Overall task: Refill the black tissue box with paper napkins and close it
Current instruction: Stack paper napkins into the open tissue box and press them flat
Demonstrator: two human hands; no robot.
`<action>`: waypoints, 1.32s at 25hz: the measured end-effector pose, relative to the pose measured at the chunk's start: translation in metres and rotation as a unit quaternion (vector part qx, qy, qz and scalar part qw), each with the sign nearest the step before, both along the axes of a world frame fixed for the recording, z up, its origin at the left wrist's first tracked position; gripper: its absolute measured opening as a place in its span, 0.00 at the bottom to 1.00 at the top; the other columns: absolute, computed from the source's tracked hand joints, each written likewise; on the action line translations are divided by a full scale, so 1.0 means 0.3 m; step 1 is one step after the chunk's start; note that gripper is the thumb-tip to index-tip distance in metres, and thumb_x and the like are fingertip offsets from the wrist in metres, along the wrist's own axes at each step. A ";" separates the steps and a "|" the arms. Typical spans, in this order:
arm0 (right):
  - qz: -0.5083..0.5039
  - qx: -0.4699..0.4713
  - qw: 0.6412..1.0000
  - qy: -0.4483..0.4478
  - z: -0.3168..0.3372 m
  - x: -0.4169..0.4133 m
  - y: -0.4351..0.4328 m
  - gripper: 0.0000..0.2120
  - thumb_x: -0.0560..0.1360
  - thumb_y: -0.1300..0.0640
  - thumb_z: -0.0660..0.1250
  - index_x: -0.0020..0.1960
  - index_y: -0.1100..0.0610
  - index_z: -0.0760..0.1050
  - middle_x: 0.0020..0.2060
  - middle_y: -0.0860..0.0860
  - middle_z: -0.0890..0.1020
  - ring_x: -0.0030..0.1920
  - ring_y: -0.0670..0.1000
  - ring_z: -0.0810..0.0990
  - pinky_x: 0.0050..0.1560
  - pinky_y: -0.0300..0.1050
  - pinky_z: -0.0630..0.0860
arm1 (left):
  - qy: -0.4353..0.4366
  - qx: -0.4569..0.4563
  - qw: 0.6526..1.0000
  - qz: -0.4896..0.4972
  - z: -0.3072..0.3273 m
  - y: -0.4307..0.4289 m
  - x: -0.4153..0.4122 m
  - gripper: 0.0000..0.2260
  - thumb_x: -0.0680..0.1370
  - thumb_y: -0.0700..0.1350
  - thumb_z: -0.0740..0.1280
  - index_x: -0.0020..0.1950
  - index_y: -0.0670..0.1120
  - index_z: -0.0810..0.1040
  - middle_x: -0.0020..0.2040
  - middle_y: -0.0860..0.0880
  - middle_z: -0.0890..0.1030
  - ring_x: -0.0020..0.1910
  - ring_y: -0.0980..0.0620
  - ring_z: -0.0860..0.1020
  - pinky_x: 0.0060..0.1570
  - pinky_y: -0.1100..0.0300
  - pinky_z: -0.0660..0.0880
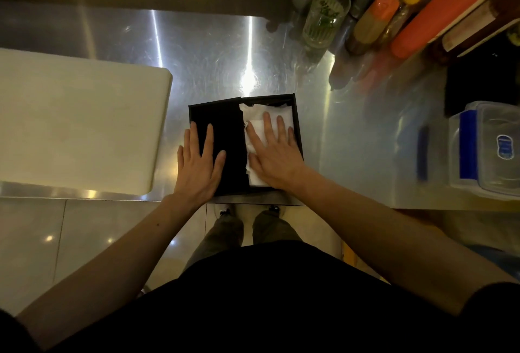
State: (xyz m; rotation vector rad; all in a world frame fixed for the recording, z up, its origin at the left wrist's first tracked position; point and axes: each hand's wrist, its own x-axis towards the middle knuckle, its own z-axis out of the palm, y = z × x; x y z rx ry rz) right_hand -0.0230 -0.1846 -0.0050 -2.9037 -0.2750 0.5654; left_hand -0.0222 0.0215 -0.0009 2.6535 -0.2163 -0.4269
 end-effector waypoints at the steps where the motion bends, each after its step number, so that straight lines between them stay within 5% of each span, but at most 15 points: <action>1: 0.004 -0.011 1.000 0.002 -0.009 0.000 0.000 0.33 0.79 0.37 0.45 0.77 0.48 0.34 0.77 0.61 0.39 0.75 0.67 0.39 0.73 0.68 0.43 | 0.003 0.001 1.000 -0.003 -0.001 -0.002 -0.001 0.29 0.81 0.60 0.45 0.80 0.52 0.45 0.80 0.43 0.42 0.79 0.42 0.42 0.75 0.42 0.45; 10: 0.016 -0.054 0.998 0.039 -0.053 0.014 0.011 0.35 0.79 0.36 0.45 0.75 0.47 0.28 0.76 0.62 0.35 0.74 0.67 0.33 0.73 0.67 0.39 | 0.029 -0.001 1.000 -0.010 0.006 -0.014 0.005 0.29 0.82 0.57 0.48 0.80 0.49 0.42 0.79 0.42 0.39 0.78 0.40 0.39 0.75 0.44 0.44; 17: -0.031 0.036 0.997 -0.053 -0.007 0.018 0.024 0.32 0.81 0.49 0.52 0.78 0.58 0.43 0.78 0.61 0.48 0.78 0.60 0.46 0.76 0.59 0.49 | 0.030 -0.010 0.999 -0.017 0.003 -0.009 0.012 0.29 0.83 0.56 0.49 0.80 0.48 0.43 0.79 0.40 0.40 0.78 0.39 0.39 0.75 0.44 0.45; 25: -0.016 0.020 0.999 -0.028 -0.081 0.057 0.036 0.32 0.81 0.45 0.47 0.78 0.56 0.36 0.78 0.58 0.46 0.77 0.61 0.47 0.75 0.61 0.51 | 0.075 -0.149 0.984 0.064 0.025 -0.006 0.016 0.35 0.80 0.57 0.60 0.79 0.52 0.41 0.78 0.42 0.34 0.78 0.44 0.38 0.76 0.50 0.47; 29: -0.025 0.019 0.999 -0.019 -0.086 0.067 0.039 0.31 0.81 0.46 0.49 0.78 0.56 0.40 0.78 0.57 0.48 0.77 0.59 0.48 0.75 0.59 0.50 | 0.091 -0.194 0.972 0.097 0.033 0.016 0.034 0.38 0.79 0.55 0.65 0.80 0.50 0.44 0.79 0.40 0.51 0.78 0.43 0.53 0.75 0.49 0.57; 33: -0.030 0.066 0.997 -0.006 -0.039 0.076 0.040 0.31 0.82 0.49 0.50 0.78 0.58 0.41 0.78 0.59 0.48 0.77 0.60 0.47 0.76 0.59 0.50 | 0.065 -0.248 0.956 0.145 0.065 0.031 0.058 0.32 0.79 0.48 0.66 0.79 0.50 0.53 0.69 0.45 0.72 0.66 0.48 0.73 0.63 0.49 0.73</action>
